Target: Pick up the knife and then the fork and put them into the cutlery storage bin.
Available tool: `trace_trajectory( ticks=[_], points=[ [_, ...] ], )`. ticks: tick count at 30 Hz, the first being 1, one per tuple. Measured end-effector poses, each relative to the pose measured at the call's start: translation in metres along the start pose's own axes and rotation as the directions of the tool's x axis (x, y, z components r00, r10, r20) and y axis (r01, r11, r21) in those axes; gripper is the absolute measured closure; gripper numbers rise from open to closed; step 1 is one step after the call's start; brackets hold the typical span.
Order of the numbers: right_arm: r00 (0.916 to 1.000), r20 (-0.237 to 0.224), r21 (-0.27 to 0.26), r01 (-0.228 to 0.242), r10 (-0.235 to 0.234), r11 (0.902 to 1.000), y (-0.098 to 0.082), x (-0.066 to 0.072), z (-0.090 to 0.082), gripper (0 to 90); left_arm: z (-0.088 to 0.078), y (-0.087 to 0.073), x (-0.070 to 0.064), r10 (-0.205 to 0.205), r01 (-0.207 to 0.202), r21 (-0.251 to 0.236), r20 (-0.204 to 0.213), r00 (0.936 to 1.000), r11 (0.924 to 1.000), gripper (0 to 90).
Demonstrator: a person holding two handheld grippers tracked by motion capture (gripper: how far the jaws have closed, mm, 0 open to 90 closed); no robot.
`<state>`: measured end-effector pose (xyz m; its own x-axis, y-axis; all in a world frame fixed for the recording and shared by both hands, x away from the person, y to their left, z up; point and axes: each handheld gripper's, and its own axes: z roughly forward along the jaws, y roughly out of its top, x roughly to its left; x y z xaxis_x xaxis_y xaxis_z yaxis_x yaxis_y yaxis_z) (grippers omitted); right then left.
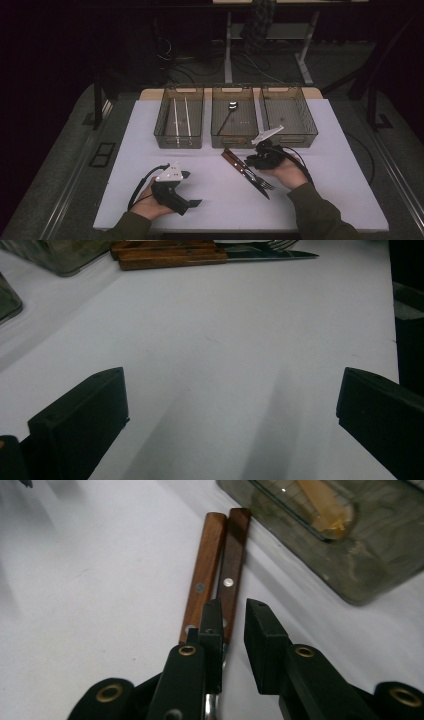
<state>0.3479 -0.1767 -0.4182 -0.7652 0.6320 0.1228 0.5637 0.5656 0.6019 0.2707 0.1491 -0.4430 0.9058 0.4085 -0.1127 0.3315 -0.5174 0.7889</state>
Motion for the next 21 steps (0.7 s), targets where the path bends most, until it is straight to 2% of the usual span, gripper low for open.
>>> trace_trajectory(
  ticks=[21],
  points=[
    [0.9999,0.012,0.055,0.007,-0.007,0.9985,0.0,0.004,0.02,73.4,0.0,0.0,0.0,0.002,-0.002,0.005,0.0,1.0,1.0,0.0]
  ],
)
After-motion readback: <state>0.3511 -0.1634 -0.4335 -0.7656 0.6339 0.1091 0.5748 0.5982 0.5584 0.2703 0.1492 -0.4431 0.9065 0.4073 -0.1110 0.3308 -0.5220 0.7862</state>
